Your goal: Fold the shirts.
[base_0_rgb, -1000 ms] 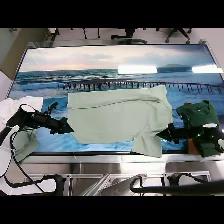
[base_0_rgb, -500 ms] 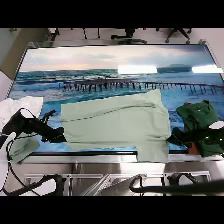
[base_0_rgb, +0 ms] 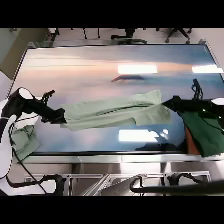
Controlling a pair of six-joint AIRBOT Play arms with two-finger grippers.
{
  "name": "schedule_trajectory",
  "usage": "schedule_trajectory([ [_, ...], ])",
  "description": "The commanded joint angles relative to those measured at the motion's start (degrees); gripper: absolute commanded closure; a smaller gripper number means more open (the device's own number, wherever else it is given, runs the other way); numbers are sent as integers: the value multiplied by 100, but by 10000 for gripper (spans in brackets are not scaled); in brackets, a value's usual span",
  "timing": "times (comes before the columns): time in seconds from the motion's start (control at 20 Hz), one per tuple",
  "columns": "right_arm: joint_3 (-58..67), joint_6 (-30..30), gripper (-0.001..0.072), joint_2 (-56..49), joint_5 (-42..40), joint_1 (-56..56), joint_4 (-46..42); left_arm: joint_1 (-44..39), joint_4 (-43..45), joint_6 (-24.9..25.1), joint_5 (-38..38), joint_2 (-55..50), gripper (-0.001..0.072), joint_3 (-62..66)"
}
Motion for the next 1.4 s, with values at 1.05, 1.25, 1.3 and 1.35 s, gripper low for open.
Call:
schedule_trajectory([
  [1.05, 1770, -688, 175, -2638, 345, 393, -1082, -129, -498, -678, -710, -1502, 13, 3053],
  [1.25, 1888, -660, 683, -2677, 492, 651, -970, -378, -1425, -396, -481, -1366, 592, 2879],
  [1.3, 1998, -656, 683, -2636, 643, 664, -970, -551, -1515, -310, -380, -1366, 694, 2879],
  [1.35, 2127, -555, 683, -2549, 811, 664, -975, -758, -1582, -256, -210, -1366, 695, 2879],
])
